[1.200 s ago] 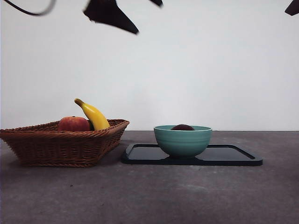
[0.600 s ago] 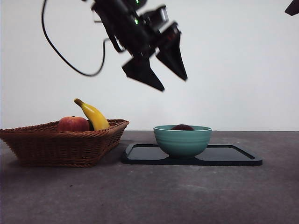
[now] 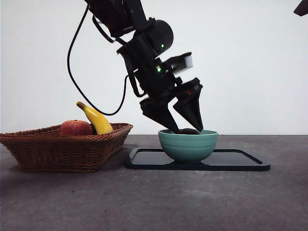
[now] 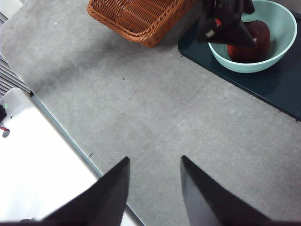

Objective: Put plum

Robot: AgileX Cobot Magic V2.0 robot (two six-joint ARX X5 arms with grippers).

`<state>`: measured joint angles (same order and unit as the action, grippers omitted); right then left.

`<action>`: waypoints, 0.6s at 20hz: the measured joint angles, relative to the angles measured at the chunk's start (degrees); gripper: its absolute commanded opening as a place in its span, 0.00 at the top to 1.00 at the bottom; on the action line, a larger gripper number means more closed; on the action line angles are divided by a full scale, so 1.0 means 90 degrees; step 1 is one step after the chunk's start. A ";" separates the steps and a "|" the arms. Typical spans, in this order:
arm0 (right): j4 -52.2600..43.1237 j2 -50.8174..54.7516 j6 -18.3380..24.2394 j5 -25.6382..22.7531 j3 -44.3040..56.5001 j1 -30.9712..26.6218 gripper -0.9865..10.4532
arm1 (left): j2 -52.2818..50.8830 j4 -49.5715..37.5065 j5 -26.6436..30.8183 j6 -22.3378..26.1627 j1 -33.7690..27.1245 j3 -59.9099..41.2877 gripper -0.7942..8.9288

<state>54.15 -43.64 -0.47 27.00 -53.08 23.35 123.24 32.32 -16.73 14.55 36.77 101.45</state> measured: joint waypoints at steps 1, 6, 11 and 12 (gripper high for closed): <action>0.0002 0.0000 0.0000 -0.0002 0.0000 0.0000 0.76 | 0.0061 -0.0002 0.0012 0.0010 0.0002 0.0000 0.50; 0.0005 0.0000 0.0000 0.0000 0.0000 0.0000 0.76 | 0.0129 -0.0032 0.0022 0.0107 0.0029 0.0002 0.50; 0.0005 0.0000 0.0000 -0.0002 0.0000 0.0000 0.76 | 0.0129 -0.0010 0.0056 0.0134 0.0046 0.0005 0.57; 0.0007 0.0000 0.0000 -0.0002 0.0000 0.0000 0.76 | 0.0129 0.0024 0.0075 0.0151 0.0066 0.0005 0.57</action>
<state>54.22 -43.64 -0.47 26.98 -53.08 23.35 124.40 32.53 -16.05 15.90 37.36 101.49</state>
